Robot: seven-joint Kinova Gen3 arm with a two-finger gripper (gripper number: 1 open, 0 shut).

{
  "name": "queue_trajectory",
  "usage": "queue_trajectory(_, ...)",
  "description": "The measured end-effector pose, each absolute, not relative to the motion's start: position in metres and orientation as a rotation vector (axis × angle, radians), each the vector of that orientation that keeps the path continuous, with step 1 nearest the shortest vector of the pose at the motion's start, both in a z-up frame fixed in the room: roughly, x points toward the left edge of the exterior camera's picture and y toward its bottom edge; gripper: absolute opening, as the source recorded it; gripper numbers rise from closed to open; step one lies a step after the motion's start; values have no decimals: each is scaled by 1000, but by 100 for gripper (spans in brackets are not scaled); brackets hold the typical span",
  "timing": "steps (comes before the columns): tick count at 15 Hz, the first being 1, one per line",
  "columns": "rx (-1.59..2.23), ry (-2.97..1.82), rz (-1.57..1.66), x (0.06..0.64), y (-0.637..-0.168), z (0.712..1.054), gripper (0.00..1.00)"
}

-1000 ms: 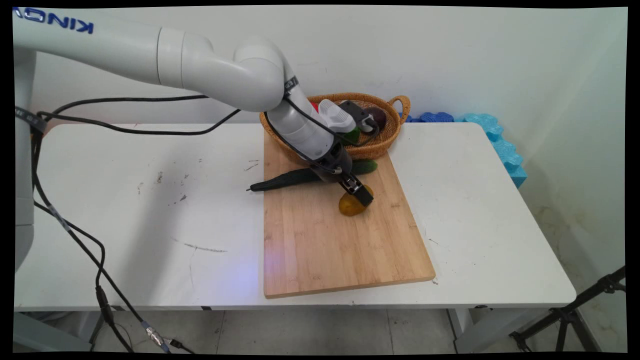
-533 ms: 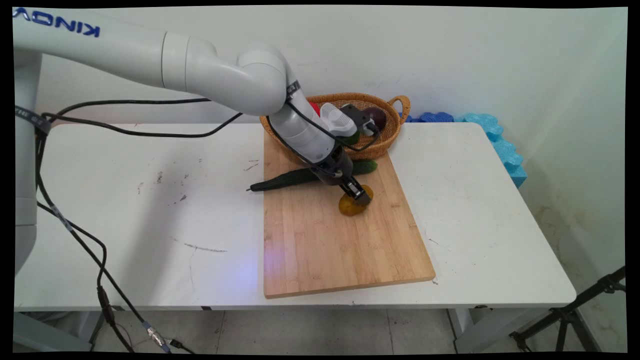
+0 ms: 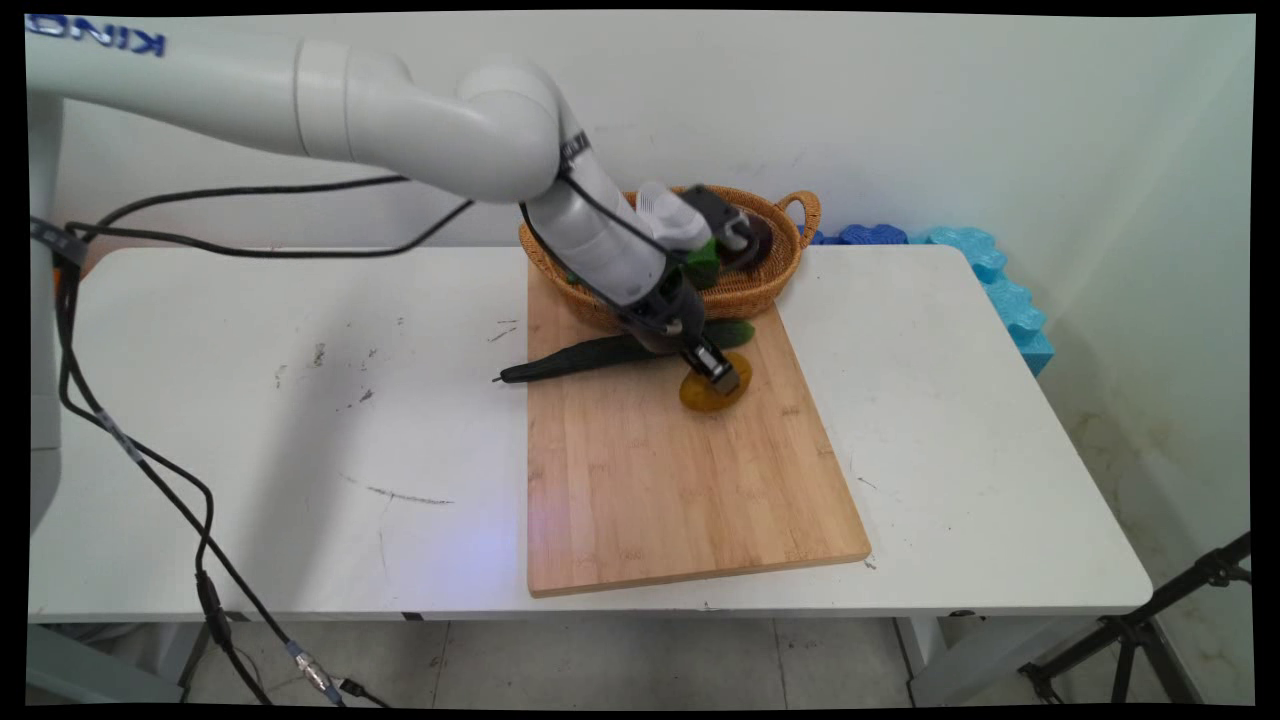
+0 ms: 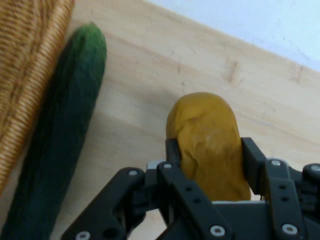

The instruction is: Place the picked object in the vegetable basket

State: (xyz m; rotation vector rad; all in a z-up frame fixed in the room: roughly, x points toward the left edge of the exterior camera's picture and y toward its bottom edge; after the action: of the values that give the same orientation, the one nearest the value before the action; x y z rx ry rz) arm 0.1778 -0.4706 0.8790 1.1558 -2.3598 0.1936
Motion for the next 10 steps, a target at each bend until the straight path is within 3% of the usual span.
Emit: queue_trajectory(10,1099,-2339,310,223,-496,983,0)
